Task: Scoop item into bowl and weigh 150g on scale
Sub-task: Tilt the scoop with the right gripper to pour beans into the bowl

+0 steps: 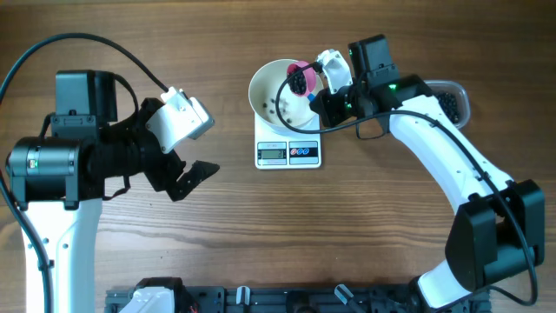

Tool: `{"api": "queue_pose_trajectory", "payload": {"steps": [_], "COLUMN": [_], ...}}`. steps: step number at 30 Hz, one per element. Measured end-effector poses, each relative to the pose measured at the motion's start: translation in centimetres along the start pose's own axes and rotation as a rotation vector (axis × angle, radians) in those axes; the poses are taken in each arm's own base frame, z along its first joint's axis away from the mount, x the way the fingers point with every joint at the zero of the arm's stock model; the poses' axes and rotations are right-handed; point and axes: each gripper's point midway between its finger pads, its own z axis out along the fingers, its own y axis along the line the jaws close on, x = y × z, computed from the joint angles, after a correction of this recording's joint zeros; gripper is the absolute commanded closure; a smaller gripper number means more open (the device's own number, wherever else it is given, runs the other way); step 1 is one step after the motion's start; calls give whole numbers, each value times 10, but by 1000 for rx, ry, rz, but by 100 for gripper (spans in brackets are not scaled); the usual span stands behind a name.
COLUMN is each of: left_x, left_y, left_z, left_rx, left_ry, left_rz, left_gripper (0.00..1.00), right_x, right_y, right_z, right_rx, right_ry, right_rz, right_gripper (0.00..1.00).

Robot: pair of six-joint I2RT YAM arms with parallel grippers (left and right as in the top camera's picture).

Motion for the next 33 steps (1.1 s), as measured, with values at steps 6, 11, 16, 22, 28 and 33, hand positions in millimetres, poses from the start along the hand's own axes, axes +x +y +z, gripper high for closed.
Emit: {"api": "queue_pose_trajectory", "payload": {"steps": [6, 11, 16, 22, 28, 33], "left_x": [0, 0, 0, 0, 0, 0], "left_y": [0, 0, 0, 0, 0, 0], "left_z": [0, 0, 0, 0, 0, 0], "left_rx": [0, 0, 0, 0, 0, 0], "left_ry": [0, 0, 0, 0, 0, 0], "left_rz": [0, 0, 0, 0, 0, 0], "left_gripper": [0, 0, 0, 0, 0, 0], "right_x": [6, 8, 7, -7, -13, -9], "right_y": [-4, -3, -7, -7, 0, 7], "right_z": [3, 6, 2, -23, -39, -36], "right_rx": [71, 115, 155, 207, 220, 239], "right_ry": [33, 46, 44, -18, -49, -27], "right_rz": [-29, -60, -68, -90, -105, -128], "right_gripper": [96, 96, 96, 96, 96, 96]}}
